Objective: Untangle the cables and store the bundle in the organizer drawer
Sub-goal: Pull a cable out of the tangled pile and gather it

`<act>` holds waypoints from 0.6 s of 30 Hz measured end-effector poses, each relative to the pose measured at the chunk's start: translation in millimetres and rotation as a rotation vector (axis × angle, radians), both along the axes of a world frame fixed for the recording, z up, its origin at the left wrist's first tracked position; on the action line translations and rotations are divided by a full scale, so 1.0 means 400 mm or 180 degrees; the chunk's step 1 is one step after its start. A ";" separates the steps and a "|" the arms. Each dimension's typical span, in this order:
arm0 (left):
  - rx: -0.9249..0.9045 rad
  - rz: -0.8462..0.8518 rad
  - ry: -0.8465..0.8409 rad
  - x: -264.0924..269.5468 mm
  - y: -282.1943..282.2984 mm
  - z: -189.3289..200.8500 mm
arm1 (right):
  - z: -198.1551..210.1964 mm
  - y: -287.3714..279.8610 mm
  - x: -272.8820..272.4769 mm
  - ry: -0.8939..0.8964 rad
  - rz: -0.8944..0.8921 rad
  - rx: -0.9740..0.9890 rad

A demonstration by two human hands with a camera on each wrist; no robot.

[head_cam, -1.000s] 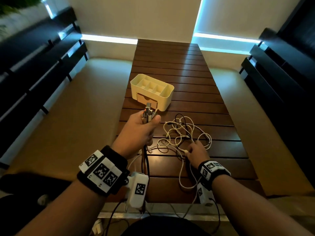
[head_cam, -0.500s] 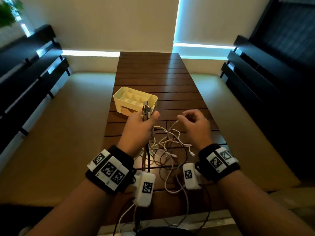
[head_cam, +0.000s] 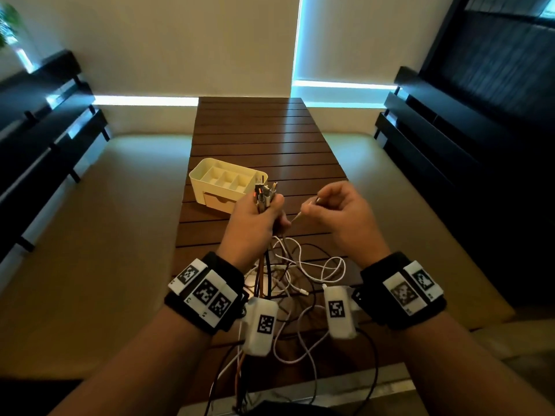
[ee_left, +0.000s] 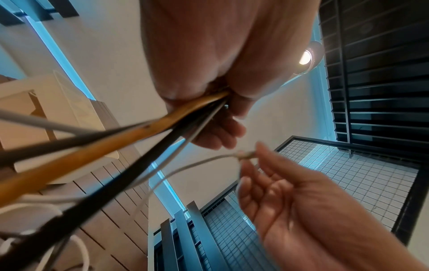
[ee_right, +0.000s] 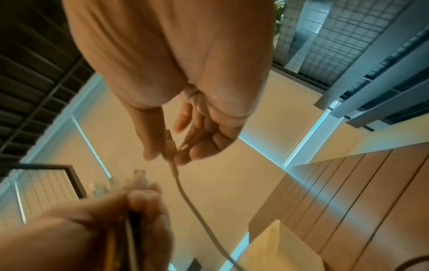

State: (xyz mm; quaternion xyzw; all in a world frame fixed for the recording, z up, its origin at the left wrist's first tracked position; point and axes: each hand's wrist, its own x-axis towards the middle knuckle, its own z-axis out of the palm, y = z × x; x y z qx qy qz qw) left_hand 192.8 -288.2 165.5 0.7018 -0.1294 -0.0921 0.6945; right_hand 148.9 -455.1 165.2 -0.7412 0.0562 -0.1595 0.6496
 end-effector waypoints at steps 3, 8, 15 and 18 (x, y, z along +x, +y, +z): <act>-0.0024 0.0007 -0.0108 -0.007 -0.010 -0.003 | 0.022 0.007 -0.009 -0.0324 -0.0157 0.0116; -0.0057 -0.0184 -0.0066 -0.021 -0.046 -0.005 | 0.006 0.004 -0.028 -0.0181 -0.0035 0.0054; 0.0071 -0.0311 -0.0146 -0.033 -0.082 -0.006 | 0.003 -0.012 -0.051 -0.0250 -0.0291 -0.0071; 0.0016 -0.0463 -0.0089 -0.045 -0.096 0.001 | 0.004 -0.011 -0.058 -0.0301 -0.0441 -0.0134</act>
